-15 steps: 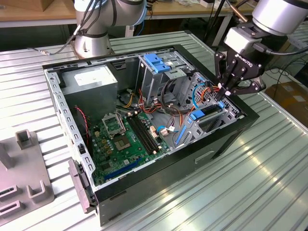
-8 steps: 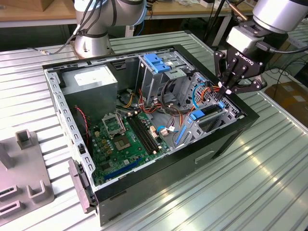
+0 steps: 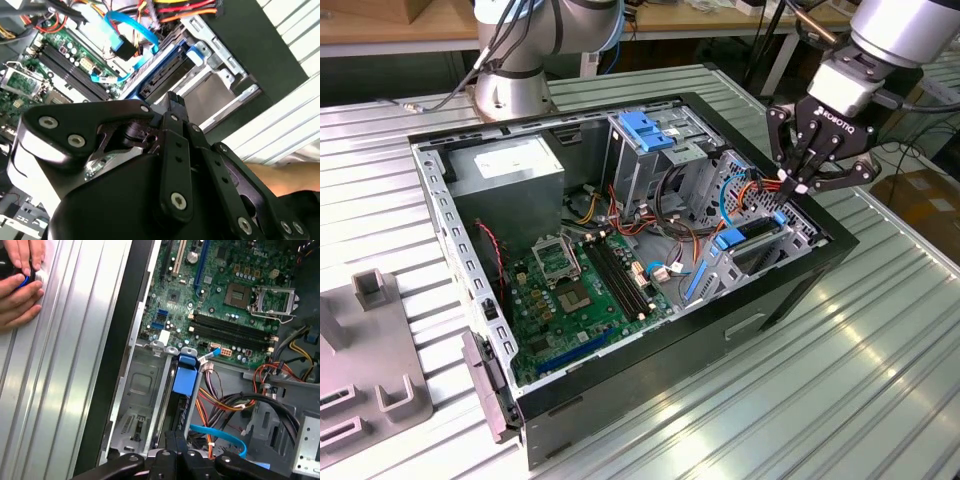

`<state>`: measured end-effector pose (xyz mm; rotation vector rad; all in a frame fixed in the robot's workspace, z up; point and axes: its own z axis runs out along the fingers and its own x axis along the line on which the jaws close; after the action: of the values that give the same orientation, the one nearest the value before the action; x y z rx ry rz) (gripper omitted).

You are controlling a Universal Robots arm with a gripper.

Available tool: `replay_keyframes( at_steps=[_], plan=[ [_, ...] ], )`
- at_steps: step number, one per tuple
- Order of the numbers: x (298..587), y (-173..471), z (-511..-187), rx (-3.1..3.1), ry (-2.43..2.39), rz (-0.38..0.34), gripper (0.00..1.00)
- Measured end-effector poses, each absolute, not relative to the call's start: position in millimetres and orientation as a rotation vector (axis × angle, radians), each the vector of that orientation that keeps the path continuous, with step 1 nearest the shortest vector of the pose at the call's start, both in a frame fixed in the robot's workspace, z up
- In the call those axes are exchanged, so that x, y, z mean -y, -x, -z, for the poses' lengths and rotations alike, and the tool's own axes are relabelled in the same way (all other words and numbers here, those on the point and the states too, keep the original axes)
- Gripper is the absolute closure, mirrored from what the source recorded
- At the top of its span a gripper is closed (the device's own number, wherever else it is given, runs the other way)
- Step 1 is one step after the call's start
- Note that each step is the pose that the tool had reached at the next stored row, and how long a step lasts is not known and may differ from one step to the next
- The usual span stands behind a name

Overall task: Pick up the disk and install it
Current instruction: 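Insert the first disk wire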

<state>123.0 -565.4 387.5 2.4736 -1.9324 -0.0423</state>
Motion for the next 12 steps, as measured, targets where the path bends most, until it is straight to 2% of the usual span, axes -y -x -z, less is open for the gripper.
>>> replay_keyframes(
  at_steps=[12],
  plan=[
    [563.8, -131.5, -387.5, 1.924, -2.48, 0.042, 0.9]
  ],
)
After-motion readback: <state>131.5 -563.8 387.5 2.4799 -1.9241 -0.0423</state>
